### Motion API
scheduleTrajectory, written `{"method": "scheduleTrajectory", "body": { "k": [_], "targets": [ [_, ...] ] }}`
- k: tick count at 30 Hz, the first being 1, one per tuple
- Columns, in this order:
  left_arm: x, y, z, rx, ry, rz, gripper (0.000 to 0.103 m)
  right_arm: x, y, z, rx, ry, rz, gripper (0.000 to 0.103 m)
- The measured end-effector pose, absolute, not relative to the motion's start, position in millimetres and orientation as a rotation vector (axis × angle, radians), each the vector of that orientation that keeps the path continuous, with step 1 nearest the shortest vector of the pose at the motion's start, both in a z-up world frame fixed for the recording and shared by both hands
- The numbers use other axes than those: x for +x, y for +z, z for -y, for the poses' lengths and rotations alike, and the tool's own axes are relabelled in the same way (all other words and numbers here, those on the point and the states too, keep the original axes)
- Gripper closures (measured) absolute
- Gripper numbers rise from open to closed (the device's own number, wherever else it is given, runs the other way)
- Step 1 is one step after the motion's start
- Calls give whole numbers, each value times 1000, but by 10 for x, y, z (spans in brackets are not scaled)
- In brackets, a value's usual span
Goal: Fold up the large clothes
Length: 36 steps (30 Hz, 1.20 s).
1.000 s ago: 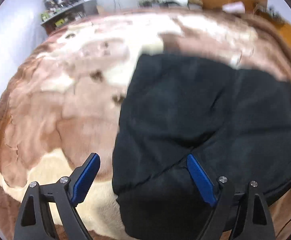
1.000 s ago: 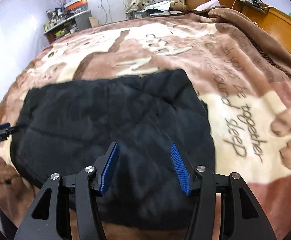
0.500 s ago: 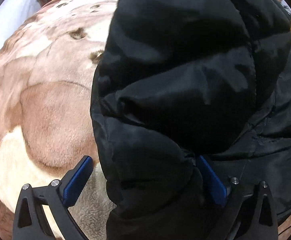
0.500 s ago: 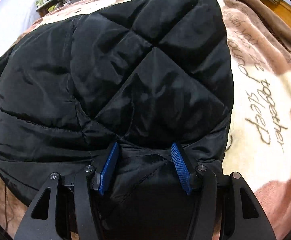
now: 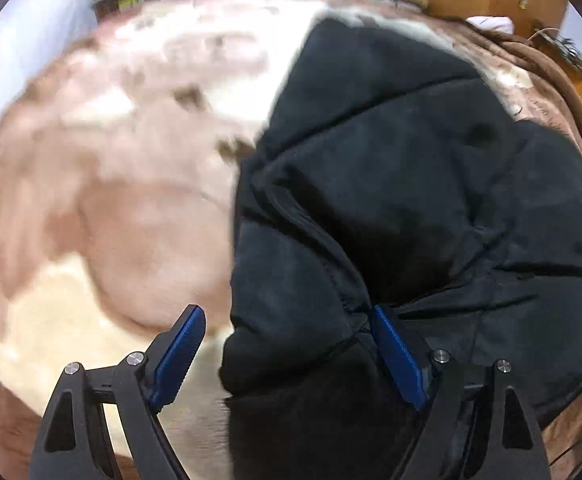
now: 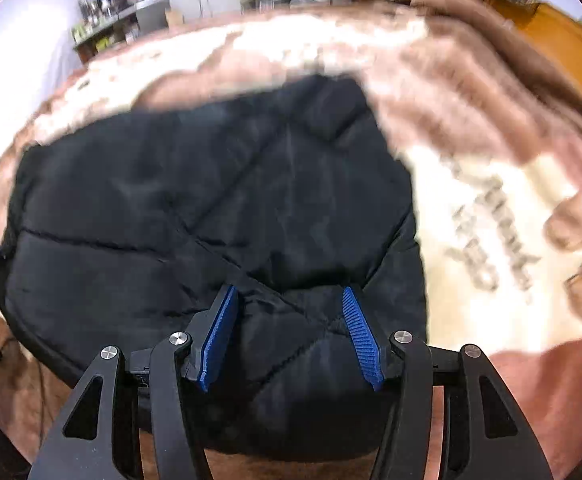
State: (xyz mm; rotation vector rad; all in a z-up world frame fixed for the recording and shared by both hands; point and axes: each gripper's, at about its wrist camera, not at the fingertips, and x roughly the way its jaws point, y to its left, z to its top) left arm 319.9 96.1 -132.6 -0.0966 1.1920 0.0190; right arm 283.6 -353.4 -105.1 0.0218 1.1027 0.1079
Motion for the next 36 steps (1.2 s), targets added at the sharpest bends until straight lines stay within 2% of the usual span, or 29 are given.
{"method": "scheduleTrajectory", "body": {
  "k": [2,4,8,11,15,19,20,21,23,26,29,36],
  "targets": [
    [3251,-1469,-966,-144,23,-1219,17,2869,-1209,3495,8,105,-1118,48],
    [3272,-1516,-937,-102,39,-1209,9,2904,-1320,3447,4,88,-1116,48],
    [3259,-1611,-942,-116,50,-1232,4,3011,-1452,3447,22,89,-1139,48],
    [3235,-1539,-803,-8,80,-1199,4,3076,-1448,3426,0,86,-1154,48],
    [3301,-1281,-798,-75,51,-1169,10,3119,-1263,3454,-1,75,-1143,47],
    [3146,-1089,-979,-128,-61,-1153,10,2873,-903,3542,91,137,-1087,46],
    [3105,-1043,-1041,-135,-85,-1145,10,2839,-852,3593,123,154,-1078,42],
    [3086,-1011,-1085,-142,-112,-1148,10,2788,-781,3684,169,174,-1068,31],
    [3088,-1037,-1304,-132,-151,-1172,9,2716,-715,3833,230,169,-1047,22],
    [3100,-1129,-1490,-122,-200,-1194,9,2670,-732,4044,283,168,-1058,22],
    [3181,-1195,-1727,-227,-266,-1221,9,2676,-854,4288,302,132,-1097,22],
    [3470,-1465,-1743,-361,-372,-1335,6,2797,-1072,4579,460,192,-1154,22]
  ]
}}
